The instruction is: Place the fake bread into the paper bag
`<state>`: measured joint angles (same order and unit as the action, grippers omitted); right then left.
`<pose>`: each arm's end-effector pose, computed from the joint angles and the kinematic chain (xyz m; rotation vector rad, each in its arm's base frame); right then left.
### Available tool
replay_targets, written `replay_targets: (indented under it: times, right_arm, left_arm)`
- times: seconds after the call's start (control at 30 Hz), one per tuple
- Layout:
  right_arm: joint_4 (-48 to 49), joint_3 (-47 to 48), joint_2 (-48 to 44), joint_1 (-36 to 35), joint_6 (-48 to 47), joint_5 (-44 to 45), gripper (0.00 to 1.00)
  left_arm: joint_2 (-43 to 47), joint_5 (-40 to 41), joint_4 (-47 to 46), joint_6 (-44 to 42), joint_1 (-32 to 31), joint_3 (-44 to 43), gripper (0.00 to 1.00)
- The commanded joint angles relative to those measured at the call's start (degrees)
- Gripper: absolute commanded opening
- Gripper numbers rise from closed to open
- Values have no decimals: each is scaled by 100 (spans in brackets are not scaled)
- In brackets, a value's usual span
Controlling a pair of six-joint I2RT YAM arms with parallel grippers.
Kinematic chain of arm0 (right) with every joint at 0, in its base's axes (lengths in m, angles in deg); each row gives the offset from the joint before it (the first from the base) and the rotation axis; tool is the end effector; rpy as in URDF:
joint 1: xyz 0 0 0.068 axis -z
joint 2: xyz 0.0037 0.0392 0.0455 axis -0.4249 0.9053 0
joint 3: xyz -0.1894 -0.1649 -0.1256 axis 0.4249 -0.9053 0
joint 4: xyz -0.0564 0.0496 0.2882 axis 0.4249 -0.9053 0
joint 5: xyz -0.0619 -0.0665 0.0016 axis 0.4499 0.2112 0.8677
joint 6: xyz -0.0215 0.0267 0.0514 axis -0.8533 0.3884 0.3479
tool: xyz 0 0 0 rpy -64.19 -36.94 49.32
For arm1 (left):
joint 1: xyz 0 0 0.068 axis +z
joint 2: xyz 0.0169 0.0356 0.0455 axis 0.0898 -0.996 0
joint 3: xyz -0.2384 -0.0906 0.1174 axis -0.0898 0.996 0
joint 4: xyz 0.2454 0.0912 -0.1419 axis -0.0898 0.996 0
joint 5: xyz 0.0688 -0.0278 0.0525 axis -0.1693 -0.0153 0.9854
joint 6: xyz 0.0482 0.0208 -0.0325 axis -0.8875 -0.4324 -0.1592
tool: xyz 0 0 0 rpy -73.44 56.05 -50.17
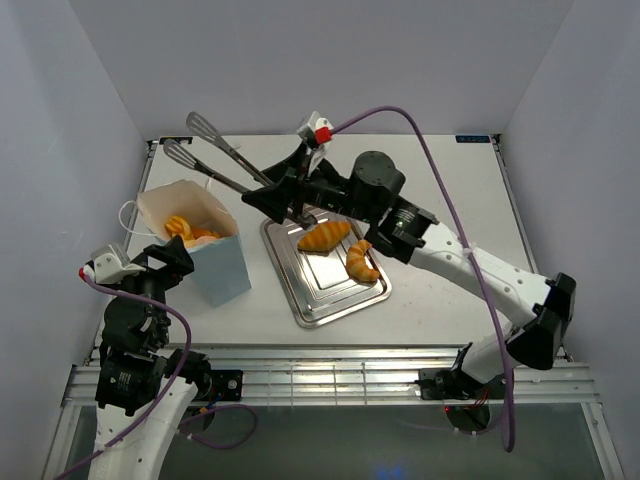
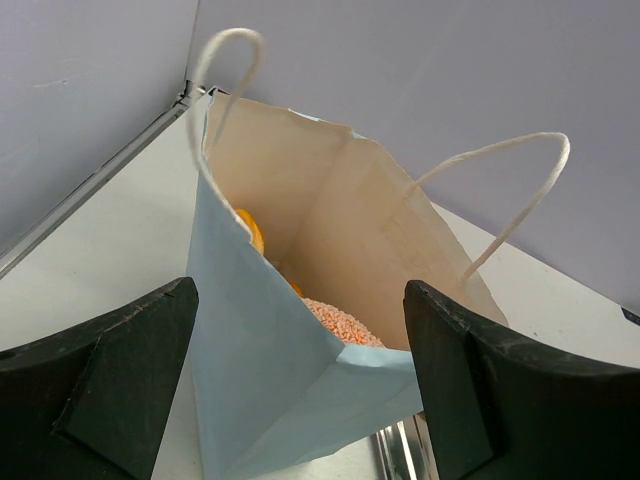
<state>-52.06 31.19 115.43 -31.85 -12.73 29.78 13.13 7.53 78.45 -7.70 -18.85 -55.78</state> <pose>0.2122 0.3502 0.4728 -0.7456 1.2425 1.2332 0.0952 -0.0005 0.3572 -0.4866 1.4905 -0.1017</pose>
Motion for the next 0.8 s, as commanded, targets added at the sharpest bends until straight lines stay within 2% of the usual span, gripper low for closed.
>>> replay_targets:
  times: [0.0,0.17,0.33,0.47,0.6,0.77]
  right_arm:
    - [-26,-41,-893,4,-426,654,60]
    - [-106,-1095,-1938,56,-654,2350,61]
    - [-1,-2747,-2959,171,-461,3703,61]
    - [-35,-3969,-3924,433,-163,4285,61]
    - [-500,-5050,-4646,829,180,4628,64]
    - [-755,-6325,-5447,1524,628,4585,64]
  left_arm:
    - [-84,-21,-13,-23,-19,15,94]
    - [-50,-13,-4,-23,-19,15,94]
    - [-32,31,5,-23,-19,24,94]
    - [-49,31,5,-23,-19,24,94]
    - [-67,31,5,-23,-19,33,94]
    - [-76,14,-4,-23,-19,24,94]
